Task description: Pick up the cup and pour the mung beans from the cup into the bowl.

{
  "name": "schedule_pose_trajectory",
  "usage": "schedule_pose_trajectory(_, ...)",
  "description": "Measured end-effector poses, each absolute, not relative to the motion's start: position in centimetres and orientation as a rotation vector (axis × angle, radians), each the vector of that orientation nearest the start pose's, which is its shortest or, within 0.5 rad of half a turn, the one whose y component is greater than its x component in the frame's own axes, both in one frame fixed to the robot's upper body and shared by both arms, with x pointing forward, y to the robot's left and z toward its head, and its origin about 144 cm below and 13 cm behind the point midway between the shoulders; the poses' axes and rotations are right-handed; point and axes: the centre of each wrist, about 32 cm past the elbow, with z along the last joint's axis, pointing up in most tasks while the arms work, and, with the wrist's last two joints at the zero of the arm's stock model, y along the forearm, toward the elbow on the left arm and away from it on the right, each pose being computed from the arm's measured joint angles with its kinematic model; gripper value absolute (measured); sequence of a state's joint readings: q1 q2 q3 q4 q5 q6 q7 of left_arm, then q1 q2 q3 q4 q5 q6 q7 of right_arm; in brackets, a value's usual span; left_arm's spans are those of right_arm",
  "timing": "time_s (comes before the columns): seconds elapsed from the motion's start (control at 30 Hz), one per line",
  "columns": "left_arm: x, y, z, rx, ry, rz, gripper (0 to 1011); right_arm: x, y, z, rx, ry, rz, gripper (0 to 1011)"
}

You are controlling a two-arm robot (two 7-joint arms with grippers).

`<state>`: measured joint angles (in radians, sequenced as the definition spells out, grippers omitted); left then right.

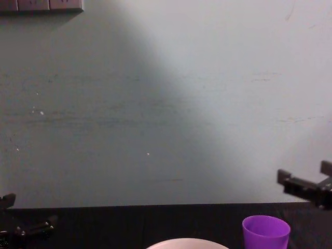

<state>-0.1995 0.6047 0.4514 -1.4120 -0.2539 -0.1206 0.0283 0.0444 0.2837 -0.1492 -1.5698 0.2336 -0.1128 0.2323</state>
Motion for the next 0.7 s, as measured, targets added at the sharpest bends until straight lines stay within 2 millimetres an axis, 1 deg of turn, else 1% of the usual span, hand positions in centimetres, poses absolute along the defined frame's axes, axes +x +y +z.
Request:
schedule_pose_trajectory(0.1, 48.9, 31.0, 114.0, 0.304, -0.285, 1.248, 1000, 47.0, -27.0, 115.9, 0.031, -0.135, -1.217, 1003)
schedule_pose_trajectory(0.23, 48.9, 31.0, 114.0, 0.304, -0.285, 1.248, 1000, 47.4, -28.6, 116.4, 0.001, -0.128, -1.250, 1003)
schedule_pose_trajectory(0.3, 48.9, 31.0, 114.0, 0.304, -0.285, 1.248, 1000, 47.6, -29.1, 116.3, -0.012, -0.123, -1.251, 1003)
schedule_pose_trajectory(0.33, 48.9, 31.0, 114.0, 0.304, -0.285, 1.248, 1000, 47.8, -29.6, 116.0, -0.029, -0.115, -1.250, 1003)
schedule_pose_trajectory(0.43, 48.9, 31.0, 114.0, 0.304, -0.285, 1.248, 1000, 48.1, -30.1, 115.4, -0.050, -0.104, -1.247, 1003)
schedule_pose_trajectory(0.53, 48.9, 31.0, 114.0, 0.305, -0.285, 1.248, 1000, 48.5, -30.7, 113.7, -0.068, -0.091, -1.228, 1003)
schedule_pose_trajectory(0.57, 48.9, 31.0, 114.0, 0.304, -0.285, 1.248, 1000, 48.5, -30.7, 113.7, -0.068, -0.091, -1.228, 1003)
schedule_pose_trajectory(0.6, 48.9, 31.0, 114.0, 0.304, -0.285, 1.248, 1000, 48.6, -30.9, 113.0, -0.071, -0.088, -1.220, 1003)
schedule_pose_trajectory(0.7, 48.9, 31.0, 114.0, 0.304, -0.285, 1.248, 1000, 48.7, -31.2, 111.9, -0.069, -0.076, -1.214, 1003)
